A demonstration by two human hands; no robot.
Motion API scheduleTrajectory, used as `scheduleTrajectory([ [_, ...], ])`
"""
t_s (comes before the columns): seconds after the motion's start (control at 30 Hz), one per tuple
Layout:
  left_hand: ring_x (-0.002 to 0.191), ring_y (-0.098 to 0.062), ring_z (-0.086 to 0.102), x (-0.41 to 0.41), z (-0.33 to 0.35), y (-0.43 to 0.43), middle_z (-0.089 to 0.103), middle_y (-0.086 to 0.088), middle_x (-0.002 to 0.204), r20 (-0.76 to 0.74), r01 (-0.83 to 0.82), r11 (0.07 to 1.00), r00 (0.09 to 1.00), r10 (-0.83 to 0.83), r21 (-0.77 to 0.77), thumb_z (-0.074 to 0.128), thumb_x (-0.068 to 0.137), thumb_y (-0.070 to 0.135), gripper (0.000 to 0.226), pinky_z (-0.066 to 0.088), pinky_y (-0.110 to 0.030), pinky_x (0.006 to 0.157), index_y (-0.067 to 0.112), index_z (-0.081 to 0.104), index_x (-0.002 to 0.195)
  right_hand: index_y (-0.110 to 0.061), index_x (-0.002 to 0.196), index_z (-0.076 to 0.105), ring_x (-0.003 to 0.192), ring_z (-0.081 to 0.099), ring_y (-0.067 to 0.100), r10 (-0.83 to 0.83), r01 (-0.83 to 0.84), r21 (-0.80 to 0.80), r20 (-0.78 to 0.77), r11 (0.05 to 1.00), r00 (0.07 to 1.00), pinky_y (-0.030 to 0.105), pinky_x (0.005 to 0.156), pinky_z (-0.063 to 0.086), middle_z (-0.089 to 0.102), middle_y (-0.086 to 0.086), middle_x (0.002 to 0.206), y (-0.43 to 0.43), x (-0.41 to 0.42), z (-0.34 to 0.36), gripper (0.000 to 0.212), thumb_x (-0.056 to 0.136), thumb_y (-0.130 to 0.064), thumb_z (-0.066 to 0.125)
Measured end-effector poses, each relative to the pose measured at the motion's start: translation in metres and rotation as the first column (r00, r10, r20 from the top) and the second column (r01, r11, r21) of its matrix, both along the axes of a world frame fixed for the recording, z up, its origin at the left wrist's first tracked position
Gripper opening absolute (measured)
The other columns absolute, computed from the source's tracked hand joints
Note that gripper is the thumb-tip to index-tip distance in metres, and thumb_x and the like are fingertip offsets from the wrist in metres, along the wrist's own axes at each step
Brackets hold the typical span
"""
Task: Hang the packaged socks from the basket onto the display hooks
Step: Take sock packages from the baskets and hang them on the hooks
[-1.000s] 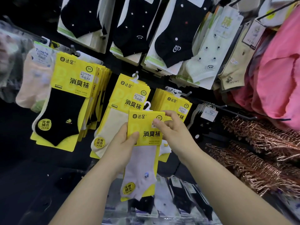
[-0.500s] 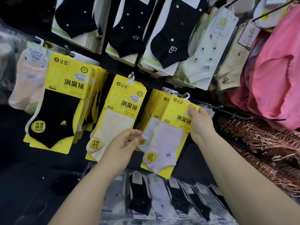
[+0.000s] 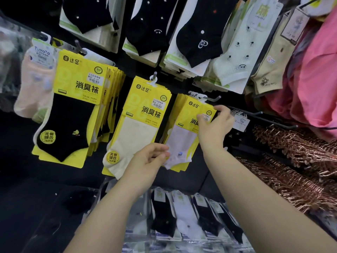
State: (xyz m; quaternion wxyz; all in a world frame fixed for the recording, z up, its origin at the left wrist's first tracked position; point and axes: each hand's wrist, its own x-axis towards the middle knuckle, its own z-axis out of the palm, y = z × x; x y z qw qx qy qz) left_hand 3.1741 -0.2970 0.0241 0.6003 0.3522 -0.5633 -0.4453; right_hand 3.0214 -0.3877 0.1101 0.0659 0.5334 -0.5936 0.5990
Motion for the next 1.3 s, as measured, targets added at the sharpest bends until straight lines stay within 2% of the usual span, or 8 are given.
scheduleTrajectory([
  [0.1,0.09,-0.002,0.063,-0.002,-0.001,0.0,0.069,0.007,0.103,0.004,0.008,1.0,1.0,-0.008,-0.002,0.054,0.094,0.015,0.015,0.045,-0.012,0.081,0.027,0.061,0.099,-0.023,0.123,0.054,0.116,0.036,0.03,0.067,-0.056,0.059,-0.21,0.997,0.975,0.025,0.089,0.026,0.033,0.009,0.134,-0.004,0.006,-0.011,0.039,0.086,-0.021,0.066],
  [0.5,0.095,-0.006,0.062,-0.01,-0.006,-0.005,0.068,0.007,0.104,0.02,0.004,1.0,1.0,-0.004,0.011,0.053,0.094,0.009,0.023,0.044,-0.011,0.081,0.03,0.062,0.092,-0.031,0.146,0.031,0.129,0.037,0.034,0.307,-0.197,0.503,-0.144,0.841,0.941,0.044,0.104,0.04,0.018,0.009,0.151,-0.027,-0.007,0.005,0.057,0.094,-0.026,0.054],
  [0.67,0.098,-0.002,0.06,-0.014,-0.007,0.0,0.069,0.007,0.102,0.055,0.002,1.0,0.998,-0.003,0.007,0.053,0.094,0.009,0.022,0.041,-0.011,0.083,0.03,0.061,0.093,-0.031,0.143,0.034,0.097,0.053,0.019,0.403,-0.33,0.521,-0.03,0.787,0.915,0.019,0.067,0.043,0.029,0.01,0.147,0.006,-0.007,-0.008,0.054,0.094,-0.022,0.054],
  [0.77,0.096,0.002,0.059,-0.014,-0.007,0.007,0.069,0.009,0.101,0.091,0.009,1.0,0.996,-0.01,0.004,0.053,0.095,0.009,0.022,0.041,-0.011,0.081,0.03,0.062,0.095,-0.029,0.141,0.036,0.11,0.046,0.019,0.492,-0.422,0.583,0.043,0.694,0.87,0.025,0.077,0.038,0.039,0.008,0.14,0.036,-0.006,-0.026,0.051,0.094,-0.025,0.056],
  [0.93,0.093,-0.002,0.061,-0.008,-0.019,0.026,0.069,0.005,0.097,0.182,0.004,0.999,0.983,-0.01,0.035,0.053,0.094,0.005,0.022,0.042,-0.004,0.073,0.024,0.062,0.093,-0.027,0.133,0.043,0.099,0.051,0.012,0.565,-0.476,0.707,0.129,0.524,0.815,0.019,0.073,0.039,0.047,-0.002,0.122,0.087,-0.006,-0.065,0.045,0.091,-0.03,0.06],
  [1.1,0.099,-0.014,0.062,0.001,-0.048,0.051,0.067,0.001,0.097,0.422,-0.001,0.994,0.906,-0.047,0.112,0.053,0.094,0.004,0.019,0.046,-0.022,0.085,0.022,0.06,0.094,-0.02,0.13,0.046,0.095,0.05,0.007,0.59,-0.517,0.765,0.228,0.383,0.775,0.005,0.068,0.04,0.049,-0.002,0.116,0.135,-0.01,-0.111,0.039,0.093,-0.023,0.059],
  [1.2,0.095,-0.01,0.061,0.008,-0.076,0.072,0.066,0.004,0.099,0.57,0.028,0.983,0.811,-0.127,0.179,0.053,0.094,0.008,0.016,0.044,-0.009,0.073,0.023,0.06,0.096,-0.021,0.129,0.047,0.101,0.054,0.014,0.575,-0.538,0.805,0.323,0.251,0.752,0.018,0.08,0.044,0.051,-0.002,0.114,0.161,-0.015,-0.15,0.039,0.093,-0.023,0.059],
  [1.3,0.088,-0.009,0.059,0.017,-0.109,0.097,0.064,0.004,0.098,0.631,0.039,0.959,0.745,-0.215,0.281,0.055,0.094,0.013,0.013,0.047,-0.016,0.071,0.023,0.061,0.099,-0.02,0.122,0.05,0.103,0.055,0.016,0.573,-0.526,0.833,0.351,0.17,0.74,0.024,0.083,0.046,0.052,-0.001,0.112,0.179,-0.021,-0.195,0.033,0.091,-0.022,0.062],
])
